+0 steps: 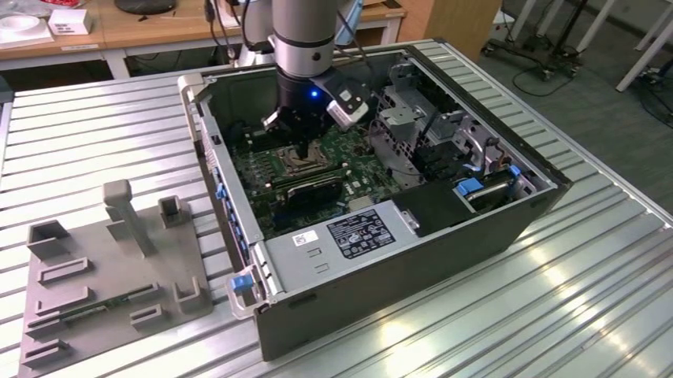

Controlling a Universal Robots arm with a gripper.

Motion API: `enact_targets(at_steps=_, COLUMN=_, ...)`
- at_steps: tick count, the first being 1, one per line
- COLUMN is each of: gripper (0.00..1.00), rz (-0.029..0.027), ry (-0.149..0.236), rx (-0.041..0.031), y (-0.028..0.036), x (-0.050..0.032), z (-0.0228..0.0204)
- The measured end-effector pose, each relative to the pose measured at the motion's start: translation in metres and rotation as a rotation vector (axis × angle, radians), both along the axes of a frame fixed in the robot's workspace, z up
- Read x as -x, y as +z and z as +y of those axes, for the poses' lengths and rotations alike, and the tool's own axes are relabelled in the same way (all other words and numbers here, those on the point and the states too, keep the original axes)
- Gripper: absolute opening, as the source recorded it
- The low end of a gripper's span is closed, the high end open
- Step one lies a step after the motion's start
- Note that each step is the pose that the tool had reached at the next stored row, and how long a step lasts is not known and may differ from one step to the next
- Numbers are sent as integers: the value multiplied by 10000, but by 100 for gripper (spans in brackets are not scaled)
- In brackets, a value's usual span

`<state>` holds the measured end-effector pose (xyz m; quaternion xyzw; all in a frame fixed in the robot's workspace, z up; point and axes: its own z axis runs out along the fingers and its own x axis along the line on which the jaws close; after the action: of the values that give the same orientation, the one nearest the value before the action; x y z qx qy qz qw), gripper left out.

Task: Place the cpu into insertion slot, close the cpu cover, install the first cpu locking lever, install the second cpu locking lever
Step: 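Install the second cpu locking lever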

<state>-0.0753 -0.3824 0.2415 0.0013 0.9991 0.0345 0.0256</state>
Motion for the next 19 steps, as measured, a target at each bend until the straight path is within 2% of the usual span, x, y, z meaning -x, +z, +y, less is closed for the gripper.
enact_targets(at_steps=3, gripper=11, rz=0, ry=0, rx=1, y=-37, x=0, z=0)
enact_targets(at_steps=13, gripper=11, rz=-11, ry=0, rx=1, y=-226, x=29, z=1)
enact_targets(at_steps=19, gripper=11, rz=-11, ry=0, rx=54, y=-307, x=65, z=2)
